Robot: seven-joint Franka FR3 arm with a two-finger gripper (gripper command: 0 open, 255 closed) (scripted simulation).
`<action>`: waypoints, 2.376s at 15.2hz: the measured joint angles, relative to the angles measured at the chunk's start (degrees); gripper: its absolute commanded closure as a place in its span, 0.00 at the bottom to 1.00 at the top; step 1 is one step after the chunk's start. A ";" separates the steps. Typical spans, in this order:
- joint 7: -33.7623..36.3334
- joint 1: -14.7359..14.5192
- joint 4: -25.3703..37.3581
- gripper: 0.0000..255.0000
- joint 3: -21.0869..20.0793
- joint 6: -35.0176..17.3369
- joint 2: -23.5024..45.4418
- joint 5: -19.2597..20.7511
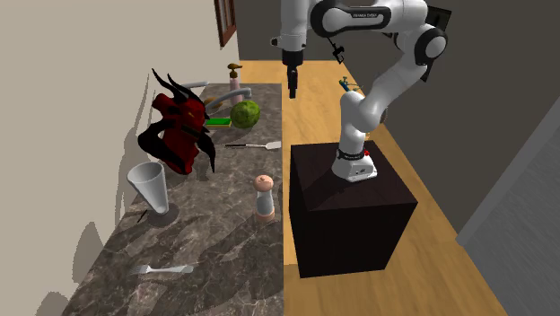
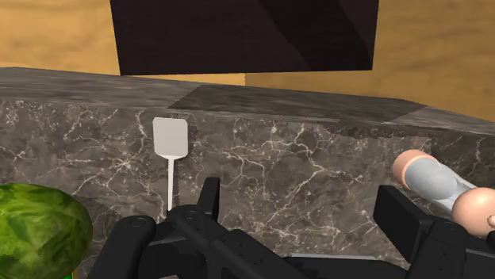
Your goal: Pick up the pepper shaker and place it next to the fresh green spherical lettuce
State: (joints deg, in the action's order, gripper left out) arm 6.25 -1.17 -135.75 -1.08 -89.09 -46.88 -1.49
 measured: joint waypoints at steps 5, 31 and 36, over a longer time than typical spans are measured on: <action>4.63 -0.79 -1.63 0.00 -3.95 -4.04 1.83 -2.28; 48.07 0.15 13.77 0.00 -33.92 -32.46 44.24 6.13; 49.56 0.21 12.39 0.00 -34.03 -35.79 46.69 8.09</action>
State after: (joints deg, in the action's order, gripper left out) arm 55.81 -0.96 -123.36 -35.11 -124.87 -0.19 6.60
